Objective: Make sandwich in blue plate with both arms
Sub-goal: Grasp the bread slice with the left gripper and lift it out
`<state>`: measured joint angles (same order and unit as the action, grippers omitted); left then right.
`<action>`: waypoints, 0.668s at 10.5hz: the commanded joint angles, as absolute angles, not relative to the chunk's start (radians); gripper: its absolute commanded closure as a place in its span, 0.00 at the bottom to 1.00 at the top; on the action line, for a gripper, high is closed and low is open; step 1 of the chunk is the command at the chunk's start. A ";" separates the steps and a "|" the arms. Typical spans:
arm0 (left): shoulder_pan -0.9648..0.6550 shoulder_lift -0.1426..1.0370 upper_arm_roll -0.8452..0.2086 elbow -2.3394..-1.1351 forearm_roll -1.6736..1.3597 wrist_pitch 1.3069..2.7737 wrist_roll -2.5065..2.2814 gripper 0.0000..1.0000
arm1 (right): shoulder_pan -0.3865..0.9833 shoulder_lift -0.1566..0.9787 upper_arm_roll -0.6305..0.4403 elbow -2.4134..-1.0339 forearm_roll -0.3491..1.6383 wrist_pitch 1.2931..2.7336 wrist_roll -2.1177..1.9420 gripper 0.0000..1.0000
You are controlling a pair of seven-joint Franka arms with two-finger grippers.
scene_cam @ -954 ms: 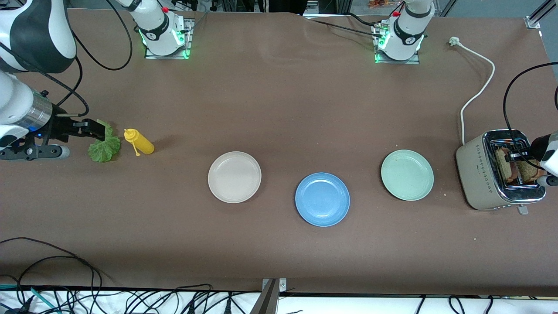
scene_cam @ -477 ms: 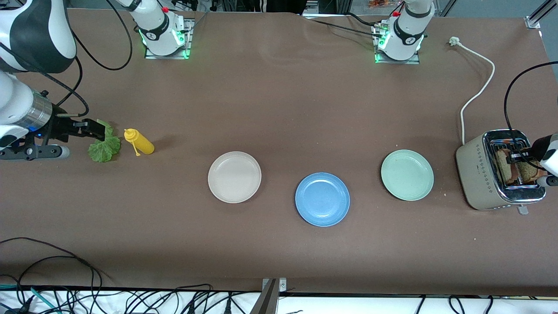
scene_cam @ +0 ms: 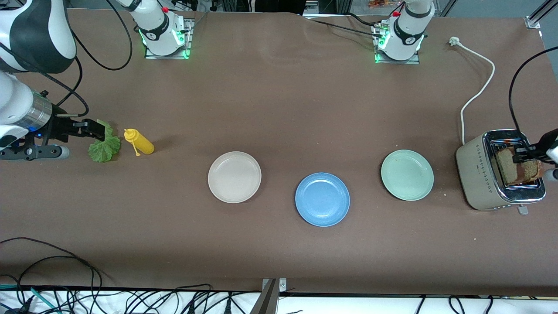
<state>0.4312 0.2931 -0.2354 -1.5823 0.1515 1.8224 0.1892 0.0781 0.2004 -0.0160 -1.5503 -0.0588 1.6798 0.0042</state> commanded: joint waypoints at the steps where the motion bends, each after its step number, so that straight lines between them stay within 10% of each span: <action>1: 0.439 0.232 -0.239 -1.505 0.167 1.702 0.252 1.00 | 0.069 0.210 -0.009 -1.526 -0.049 1.674 0.015 0.00; 7: 0.364 0.238 -0.279 -1.430 0.047 1.605 0.233 1.00 | 0.069 0.210 -0.009 -1.526 -0.049 1.674 0.015 0.00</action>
